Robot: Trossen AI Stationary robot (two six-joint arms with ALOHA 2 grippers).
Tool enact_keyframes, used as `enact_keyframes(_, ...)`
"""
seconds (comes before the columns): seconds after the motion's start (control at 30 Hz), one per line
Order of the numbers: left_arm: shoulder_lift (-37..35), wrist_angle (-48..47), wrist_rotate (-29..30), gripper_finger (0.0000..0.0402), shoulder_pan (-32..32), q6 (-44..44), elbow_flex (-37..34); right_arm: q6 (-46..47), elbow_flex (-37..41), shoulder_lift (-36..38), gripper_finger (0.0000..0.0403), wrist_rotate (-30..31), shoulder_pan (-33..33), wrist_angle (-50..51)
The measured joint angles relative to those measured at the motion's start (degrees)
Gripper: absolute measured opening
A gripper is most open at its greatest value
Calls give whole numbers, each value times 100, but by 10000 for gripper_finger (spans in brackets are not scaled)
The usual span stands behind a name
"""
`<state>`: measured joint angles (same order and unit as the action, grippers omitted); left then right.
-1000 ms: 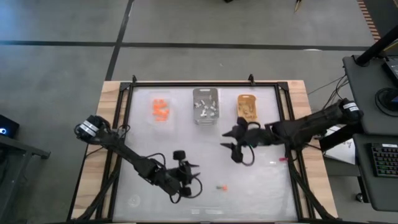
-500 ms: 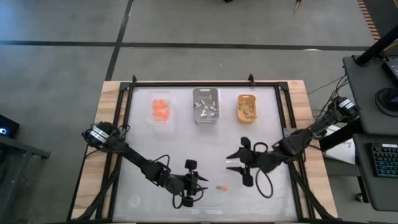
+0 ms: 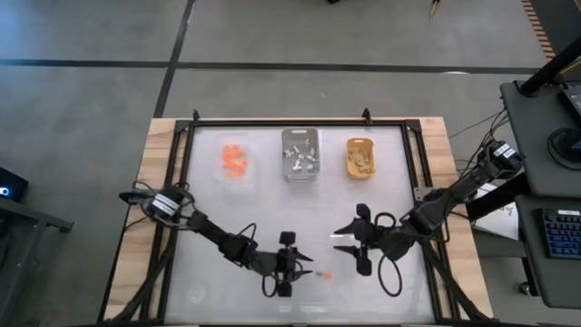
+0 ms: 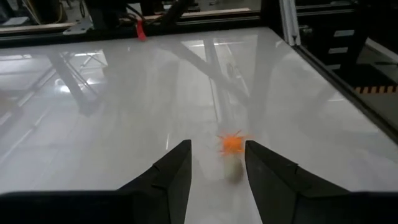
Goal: Sort Halloween decoration
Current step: Put the cream white skull toy into the yellow bin
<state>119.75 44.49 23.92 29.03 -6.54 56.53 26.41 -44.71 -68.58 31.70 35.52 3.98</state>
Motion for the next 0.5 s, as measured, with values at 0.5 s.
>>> enact_keyframes(0.5,632,297,-4,153,-69,6,379,0,9,-15,186,2,-2,-3)
